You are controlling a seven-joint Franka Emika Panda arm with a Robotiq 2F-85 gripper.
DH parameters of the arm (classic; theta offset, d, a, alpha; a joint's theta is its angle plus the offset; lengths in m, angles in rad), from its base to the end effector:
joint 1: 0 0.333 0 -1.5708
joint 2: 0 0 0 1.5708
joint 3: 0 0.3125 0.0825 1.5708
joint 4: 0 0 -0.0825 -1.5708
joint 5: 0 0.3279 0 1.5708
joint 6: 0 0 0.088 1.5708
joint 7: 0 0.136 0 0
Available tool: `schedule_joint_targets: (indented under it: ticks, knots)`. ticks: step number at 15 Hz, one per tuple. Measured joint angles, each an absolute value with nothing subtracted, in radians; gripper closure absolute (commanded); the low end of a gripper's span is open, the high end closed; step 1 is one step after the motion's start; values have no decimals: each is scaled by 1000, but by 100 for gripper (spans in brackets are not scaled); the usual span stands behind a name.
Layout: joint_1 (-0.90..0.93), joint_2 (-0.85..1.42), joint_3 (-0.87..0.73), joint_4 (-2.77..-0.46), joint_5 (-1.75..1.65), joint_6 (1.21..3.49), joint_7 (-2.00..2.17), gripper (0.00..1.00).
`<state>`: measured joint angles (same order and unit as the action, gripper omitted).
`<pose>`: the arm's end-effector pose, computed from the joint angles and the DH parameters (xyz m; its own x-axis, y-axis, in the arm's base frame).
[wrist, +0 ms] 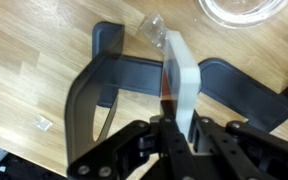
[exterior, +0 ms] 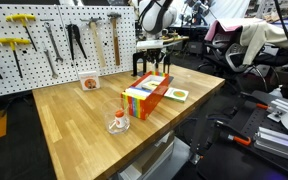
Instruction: Remove the book that's slightly open and put it on the black thing nearest to the box
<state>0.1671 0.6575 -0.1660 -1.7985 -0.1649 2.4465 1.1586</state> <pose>0.6158 0.0047 0.1968 0.5425 -0.8210 0.1779 -0.8400 -0.5329 0.1020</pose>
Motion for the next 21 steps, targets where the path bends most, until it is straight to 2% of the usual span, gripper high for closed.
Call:
schedule_joint_targets:
  ticks: [21]
  knots:
    - [168,657,-188,-1820,-165,2493,1159,96]
